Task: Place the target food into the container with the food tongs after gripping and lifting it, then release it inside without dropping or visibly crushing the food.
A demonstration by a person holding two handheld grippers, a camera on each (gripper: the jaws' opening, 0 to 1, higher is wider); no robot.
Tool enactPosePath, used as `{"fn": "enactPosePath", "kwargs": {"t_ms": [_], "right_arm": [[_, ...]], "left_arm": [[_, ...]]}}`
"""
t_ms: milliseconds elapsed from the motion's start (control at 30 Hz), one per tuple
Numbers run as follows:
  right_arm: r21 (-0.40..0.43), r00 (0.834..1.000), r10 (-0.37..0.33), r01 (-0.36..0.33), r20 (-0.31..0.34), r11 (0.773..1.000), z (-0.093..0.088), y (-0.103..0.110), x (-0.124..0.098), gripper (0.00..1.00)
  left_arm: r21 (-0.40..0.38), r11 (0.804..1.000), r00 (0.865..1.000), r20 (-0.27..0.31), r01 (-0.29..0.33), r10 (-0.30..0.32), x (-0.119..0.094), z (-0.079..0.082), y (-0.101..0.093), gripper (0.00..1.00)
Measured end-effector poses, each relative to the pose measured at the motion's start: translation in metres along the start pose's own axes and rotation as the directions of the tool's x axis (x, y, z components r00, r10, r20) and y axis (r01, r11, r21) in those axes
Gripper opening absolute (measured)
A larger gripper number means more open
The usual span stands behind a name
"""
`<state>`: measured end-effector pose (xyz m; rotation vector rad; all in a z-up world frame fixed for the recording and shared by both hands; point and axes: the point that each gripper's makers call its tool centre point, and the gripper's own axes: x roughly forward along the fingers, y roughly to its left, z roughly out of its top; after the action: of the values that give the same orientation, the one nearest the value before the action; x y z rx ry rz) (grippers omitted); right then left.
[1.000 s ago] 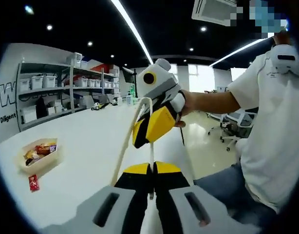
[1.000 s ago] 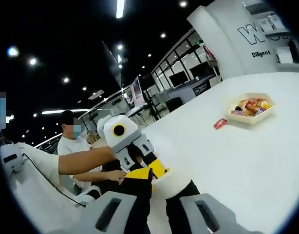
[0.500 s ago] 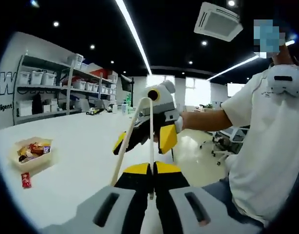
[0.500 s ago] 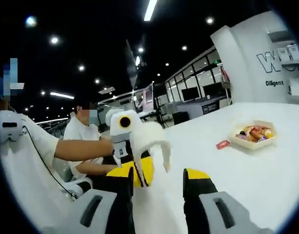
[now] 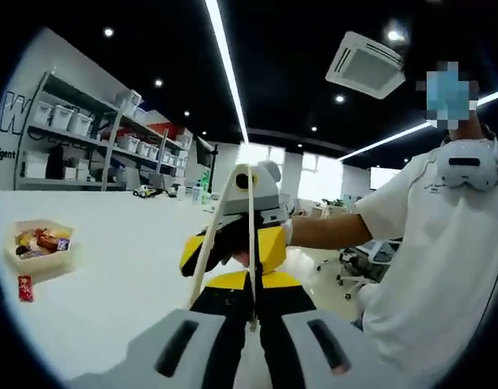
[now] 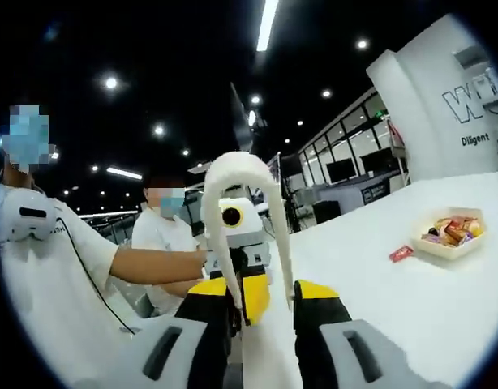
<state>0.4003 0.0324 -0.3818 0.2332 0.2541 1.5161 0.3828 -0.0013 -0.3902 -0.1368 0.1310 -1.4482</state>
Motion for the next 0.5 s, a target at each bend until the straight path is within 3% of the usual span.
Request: {"fn": "enactPosePath", "kwargs": {"t_ms": [67, 167, 267, 500], "right_arm": [[0.002, 1.0, -0.014, 0.014, -0.006, 1.0, -0.001, -0.001, 0.0, 0.22], [0.053, 0.999, -0.034, 0.034, -0.006, 0.998, -0.001, -0.004, -0.001, 0.2], [0.099, 0.998, -0.054, 0.049, 0.043, 0.994, 0.012, -0.011, -0.006, 0.2], [0.101, 0.998, -0.052, 0.048, 0.033, 0.994, 0.015, -0.009, -0.008, 0.21]], "left_arm": [[0.03, 0.999, 0.999, -0.009, -0.03, 0.03, 0.0, -0.002, 0.005, 0.02], [-0.005, 0.998, 0.998, -0.003, -0.055, 0.055, 0.0, -0.002, 0.009, 0.03], [-0.008, 0.996, 0.996, -0.033, -0.086, 0.085, -0.004, -0.008, 0.014, 0.07], [0.002, 0.996, 0.996, -0.015, -0.087, 0.087, -0.008, -0.008, 0.015, 0.03]]}}
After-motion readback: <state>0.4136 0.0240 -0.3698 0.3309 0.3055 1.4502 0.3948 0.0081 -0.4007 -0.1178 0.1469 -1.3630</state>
